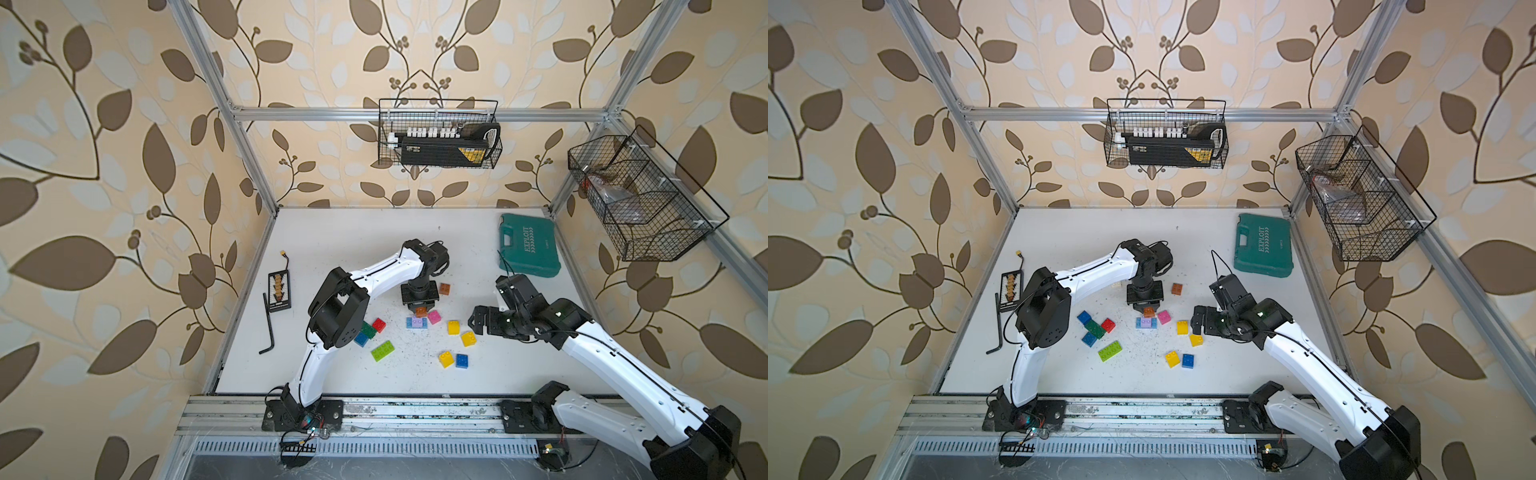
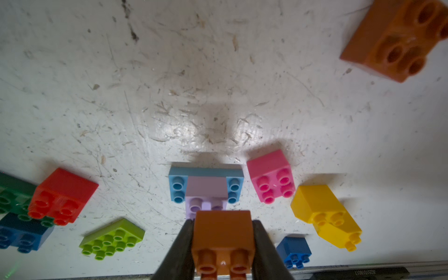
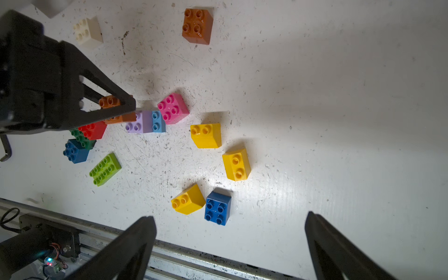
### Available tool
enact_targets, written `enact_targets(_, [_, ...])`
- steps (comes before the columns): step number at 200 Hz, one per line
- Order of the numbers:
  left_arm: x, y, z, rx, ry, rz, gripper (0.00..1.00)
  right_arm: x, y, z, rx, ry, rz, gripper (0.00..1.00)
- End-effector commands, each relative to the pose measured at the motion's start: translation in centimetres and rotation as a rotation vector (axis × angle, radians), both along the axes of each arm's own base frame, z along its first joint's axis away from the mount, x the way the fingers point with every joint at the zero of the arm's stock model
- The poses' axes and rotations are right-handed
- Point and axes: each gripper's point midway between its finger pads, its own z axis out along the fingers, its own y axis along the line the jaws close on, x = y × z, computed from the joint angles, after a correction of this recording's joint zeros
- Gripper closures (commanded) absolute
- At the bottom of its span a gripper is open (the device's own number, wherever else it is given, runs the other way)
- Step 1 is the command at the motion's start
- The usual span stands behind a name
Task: Assemble the number 1 with lego
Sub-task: Assemble the lego brick with the lego brick.
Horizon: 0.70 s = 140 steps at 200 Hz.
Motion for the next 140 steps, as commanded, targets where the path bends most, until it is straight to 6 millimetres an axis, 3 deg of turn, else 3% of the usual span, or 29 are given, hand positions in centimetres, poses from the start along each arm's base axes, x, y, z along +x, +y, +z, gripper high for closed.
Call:
enact_targets(1, [-0.7, 0.3, 0.6, -0.004, 0.012, 0.006, 0.73, -0.2, -0.5, -0.6, -0.019, 0.014, -0.013, 0.01])
enact_targets(57, [-2.2, 0.6, -0.6, 0.018, 0.045, -0.011, 0.73, -0.2, -0.2, -1.2, -0.011, 0.030, -0.013, 0.01])
enact_targets(140, [-2.7, 1.2, -1.8, 0.048, 0.076, -0.049, 0.72, -0.1, -0.2, -1.6, -0.019, 0.040, -0.011, 0.01])
